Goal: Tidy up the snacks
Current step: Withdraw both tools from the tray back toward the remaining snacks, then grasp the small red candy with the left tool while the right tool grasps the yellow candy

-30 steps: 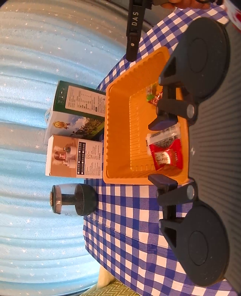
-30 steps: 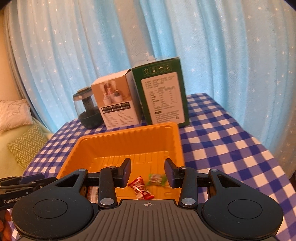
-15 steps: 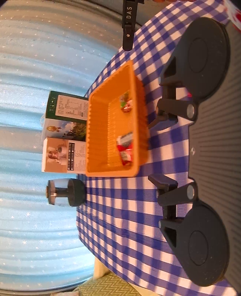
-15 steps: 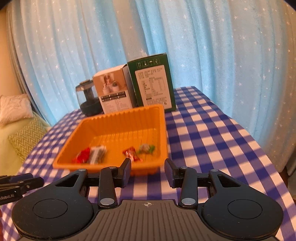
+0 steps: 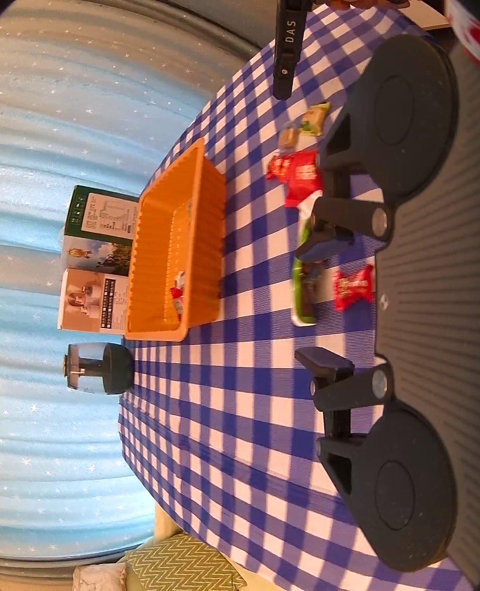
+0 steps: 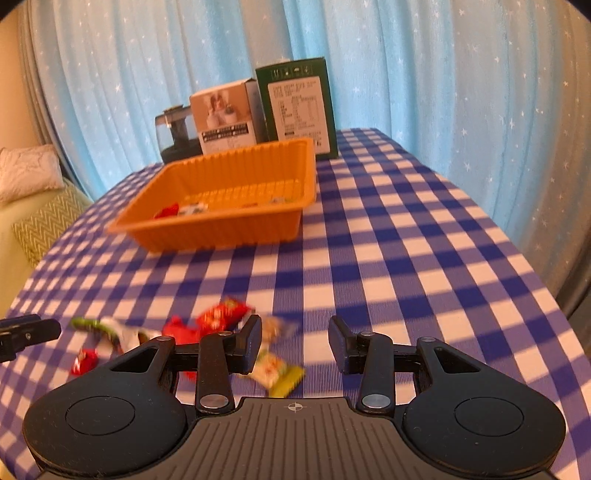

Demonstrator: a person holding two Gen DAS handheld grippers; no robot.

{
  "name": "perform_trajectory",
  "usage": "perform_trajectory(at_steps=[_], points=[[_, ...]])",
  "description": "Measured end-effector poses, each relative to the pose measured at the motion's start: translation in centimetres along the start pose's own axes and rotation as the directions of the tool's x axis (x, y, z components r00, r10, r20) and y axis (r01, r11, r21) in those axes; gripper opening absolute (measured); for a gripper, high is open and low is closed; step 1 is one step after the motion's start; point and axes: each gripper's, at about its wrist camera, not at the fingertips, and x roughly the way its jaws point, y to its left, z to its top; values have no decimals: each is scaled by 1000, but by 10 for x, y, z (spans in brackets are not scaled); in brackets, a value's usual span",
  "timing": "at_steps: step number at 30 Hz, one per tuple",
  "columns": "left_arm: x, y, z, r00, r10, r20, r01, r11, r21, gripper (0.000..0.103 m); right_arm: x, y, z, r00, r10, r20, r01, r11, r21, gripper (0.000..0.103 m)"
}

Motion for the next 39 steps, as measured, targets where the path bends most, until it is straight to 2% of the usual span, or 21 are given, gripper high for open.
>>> perform_trajectory(at_steps=[10,12,15,30,39], points=[[3,-11,-17,999,-8,-37,9,1000,22,47,-11,1,-17,1000,-20,-18,19,999,-32,42],[4,-11,-18,999,-9,-40,10,1000,18,47,-11,2,-19,1000,-20,-21,19,999,-40,50],[7,-11,-20,999,-13,-50,14,1000,16,47,-10,1,-19,1000,-22,-23,21,999,-48,55],[28,-14,-19,996,-21,-88,21,1000,-2,45,1,1,-26,999,-24,-41,21,996,-89,55],[36,-15,-19,995,-14,-94,13,1000,-12,37,6,4,-27,998,-14,-55,9,995,-99,55]])
